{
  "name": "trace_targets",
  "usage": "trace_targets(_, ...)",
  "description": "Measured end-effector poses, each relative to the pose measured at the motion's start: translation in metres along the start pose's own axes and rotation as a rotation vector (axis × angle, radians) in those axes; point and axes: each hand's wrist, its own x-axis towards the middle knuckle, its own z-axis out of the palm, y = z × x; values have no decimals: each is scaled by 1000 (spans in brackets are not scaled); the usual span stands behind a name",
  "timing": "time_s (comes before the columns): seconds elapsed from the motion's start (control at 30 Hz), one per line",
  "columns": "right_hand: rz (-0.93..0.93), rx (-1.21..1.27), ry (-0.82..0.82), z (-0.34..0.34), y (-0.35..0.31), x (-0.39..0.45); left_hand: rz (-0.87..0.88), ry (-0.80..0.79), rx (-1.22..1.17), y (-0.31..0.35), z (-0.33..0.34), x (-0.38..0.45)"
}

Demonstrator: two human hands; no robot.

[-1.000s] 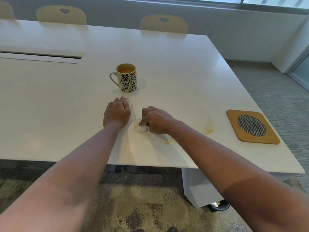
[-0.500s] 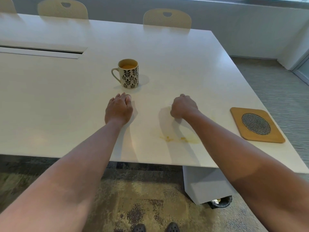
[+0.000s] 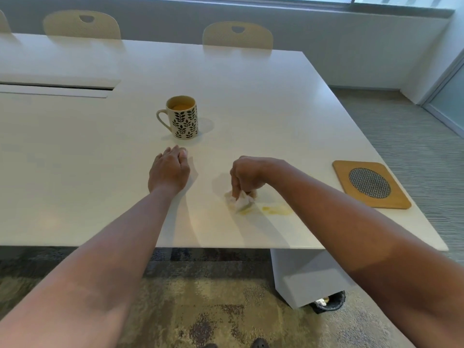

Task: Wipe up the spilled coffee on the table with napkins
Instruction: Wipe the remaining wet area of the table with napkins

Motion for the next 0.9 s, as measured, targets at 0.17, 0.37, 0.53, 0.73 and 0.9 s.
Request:
trace_targets(0.17, 236, 80, 123, -4, 31, -10, 3, 8, -13, 1, 0, 1)
trace_targets(0.37, 173, 64, 95, 1, 11, -8, 0, 17, -31, 0, 1, 0)
trace_targets(0.53, -68, -20, -21, 10, -23, -9, 2, 28, -35, -1, 0, 0)
trace_targets(0.73, 42, -68, -203, 3, -10, -13, -8, 32, -30, -1, 0, -1)
trace_targets(0.9, 224, -139, 25, -4, 33, -26, -10, 20, -33, -2, 1, 0)
